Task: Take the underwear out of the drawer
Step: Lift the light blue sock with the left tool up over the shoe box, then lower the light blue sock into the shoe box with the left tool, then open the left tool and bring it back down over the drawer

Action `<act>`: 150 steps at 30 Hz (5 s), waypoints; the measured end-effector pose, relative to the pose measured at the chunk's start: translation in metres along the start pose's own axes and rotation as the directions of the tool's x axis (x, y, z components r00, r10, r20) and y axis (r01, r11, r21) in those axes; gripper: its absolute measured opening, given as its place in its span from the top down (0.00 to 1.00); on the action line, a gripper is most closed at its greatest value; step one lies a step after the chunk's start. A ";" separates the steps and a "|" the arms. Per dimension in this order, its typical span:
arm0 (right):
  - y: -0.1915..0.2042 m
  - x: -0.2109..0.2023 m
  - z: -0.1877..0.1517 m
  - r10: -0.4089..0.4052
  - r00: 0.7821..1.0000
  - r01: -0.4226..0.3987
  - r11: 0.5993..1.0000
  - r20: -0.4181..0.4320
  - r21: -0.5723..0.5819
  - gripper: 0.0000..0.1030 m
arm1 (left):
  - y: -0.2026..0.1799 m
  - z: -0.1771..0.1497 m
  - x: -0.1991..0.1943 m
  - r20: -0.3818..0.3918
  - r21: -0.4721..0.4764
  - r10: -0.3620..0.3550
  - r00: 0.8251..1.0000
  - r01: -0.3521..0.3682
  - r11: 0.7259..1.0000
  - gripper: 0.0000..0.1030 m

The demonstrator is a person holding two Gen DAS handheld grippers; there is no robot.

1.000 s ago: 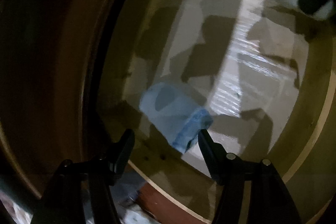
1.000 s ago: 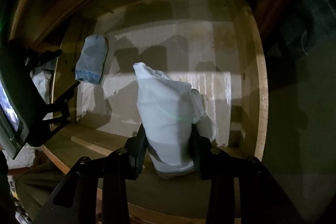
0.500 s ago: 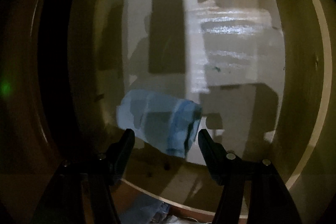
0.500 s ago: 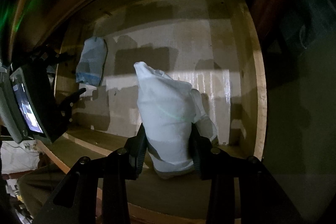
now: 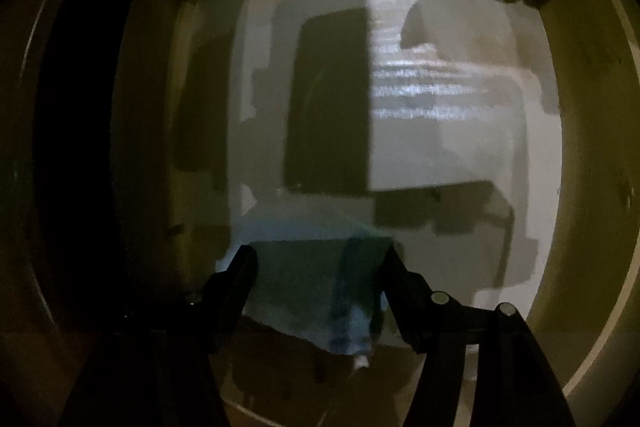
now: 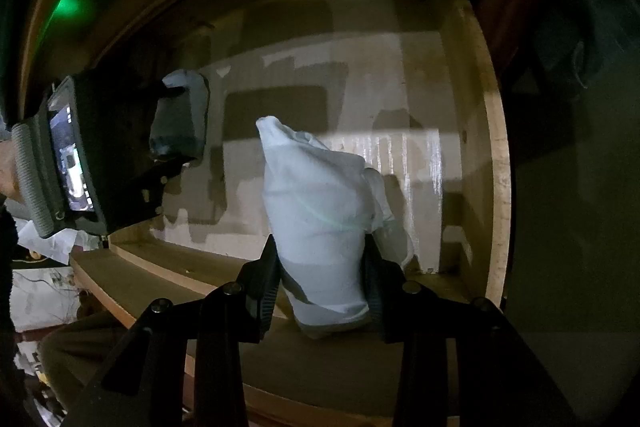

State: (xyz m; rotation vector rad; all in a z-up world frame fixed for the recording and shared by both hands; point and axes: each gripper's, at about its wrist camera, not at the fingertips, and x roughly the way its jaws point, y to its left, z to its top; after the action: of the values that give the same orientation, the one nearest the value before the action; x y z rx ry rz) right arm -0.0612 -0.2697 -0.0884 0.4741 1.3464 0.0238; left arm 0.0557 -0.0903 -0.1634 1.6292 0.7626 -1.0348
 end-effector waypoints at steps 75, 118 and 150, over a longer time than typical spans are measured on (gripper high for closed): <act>0.012 -0.006 0.009 -0.123 0.986 0.131 0.989 0.109 -0.071 0.67 | 0.084 -0.110 -0.318 0.224 -0.949 0.189 0.956 0.170 0.265 0.82; 0.014 -0.008 0.010 -0.064 0.993 0.070 0.996 0.101 -0.060 0.67 | 0.265 -0.029 -0.280 0.104 -0.976 0.255 0.961 0.050 0.210 0.82; 0.018 -0.005 0.012 -0.108 0.987 0.118 0.989 0.122 -0.085 0.67 | 0.204 -0.039 -0.337 0.166 -0.967 0.434 0.885 0.061 0.245 0.48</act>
State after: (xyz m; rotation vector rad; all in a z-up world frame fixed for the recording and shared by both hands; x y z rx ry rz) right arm -0.0469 -0.2589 -0.0761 0.3161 1.2490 -0.0352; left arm 0.0966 -0.1080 0.2295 0.3285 0.6436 -0.4403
